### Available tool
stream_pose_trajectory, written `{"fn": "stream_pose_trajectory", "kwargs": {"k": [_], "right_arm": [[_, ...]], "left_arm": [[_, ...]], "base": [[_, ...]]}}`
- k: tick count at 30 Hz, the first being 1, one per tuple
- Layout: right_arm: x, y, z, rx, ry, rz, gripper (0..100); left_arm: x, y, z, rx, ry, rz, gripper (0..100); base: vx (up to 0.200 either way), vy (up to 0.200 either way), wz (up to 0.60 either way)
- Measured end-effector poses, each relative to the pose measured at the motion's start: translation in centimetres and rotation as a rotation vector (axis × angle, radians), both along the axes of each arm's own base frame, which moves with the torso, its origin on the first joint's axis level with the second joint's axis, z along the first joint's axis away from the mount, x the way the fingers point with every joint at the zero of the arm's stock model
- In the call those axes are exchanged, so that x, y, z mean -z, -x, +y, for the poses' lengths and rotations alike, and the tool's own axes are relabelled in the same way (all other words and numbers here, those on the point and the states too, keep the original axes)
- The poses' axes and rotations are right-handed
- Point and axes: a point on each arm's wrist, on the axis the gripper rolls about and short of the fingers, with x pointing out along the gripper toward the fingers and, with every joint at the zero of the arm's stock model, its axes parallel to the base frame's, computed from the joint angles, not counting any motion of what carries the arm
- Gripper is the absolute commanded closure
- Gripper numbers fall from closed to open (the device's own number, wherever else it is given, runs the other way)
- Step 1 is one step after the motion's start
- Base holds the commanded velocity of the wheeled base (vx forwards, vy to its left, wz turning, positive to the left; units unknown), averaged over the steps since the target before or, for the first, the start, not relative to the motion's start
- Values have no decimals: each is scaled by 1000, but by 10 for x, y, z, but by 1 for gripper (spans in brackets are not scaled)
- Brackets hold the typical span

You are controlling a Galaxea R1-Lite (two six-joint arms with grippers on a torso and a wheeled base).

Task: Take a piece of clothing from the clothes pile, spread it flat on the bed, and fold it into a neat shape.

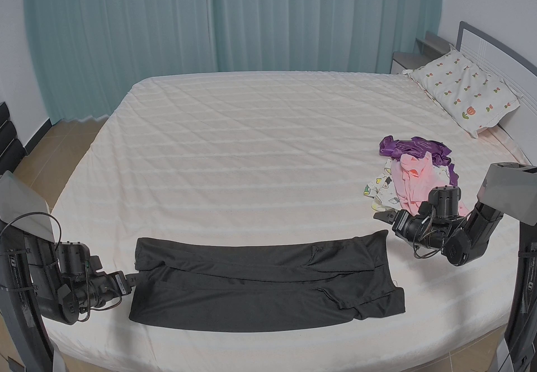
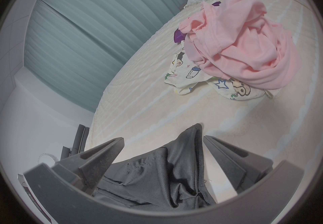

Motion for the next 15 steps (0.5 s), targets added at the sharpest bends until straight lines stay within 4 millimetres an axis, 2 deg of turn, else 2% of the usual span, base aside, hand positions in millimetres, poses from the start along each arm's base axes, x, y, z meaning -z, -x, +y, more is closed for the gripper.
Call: {"fn": "stream_pose_trajectory", "kwargs": {"k": [8,15], "right_arm": [[0,0,0,0,0,0,0],[1,0,0,0,0,2,0]], "left_arm": [[-6,-45,-22,-28,134,-13,0],[5,-61,-29,-68,109,-4,0]], "base": [[0,0,0],[0,0,0]]}}
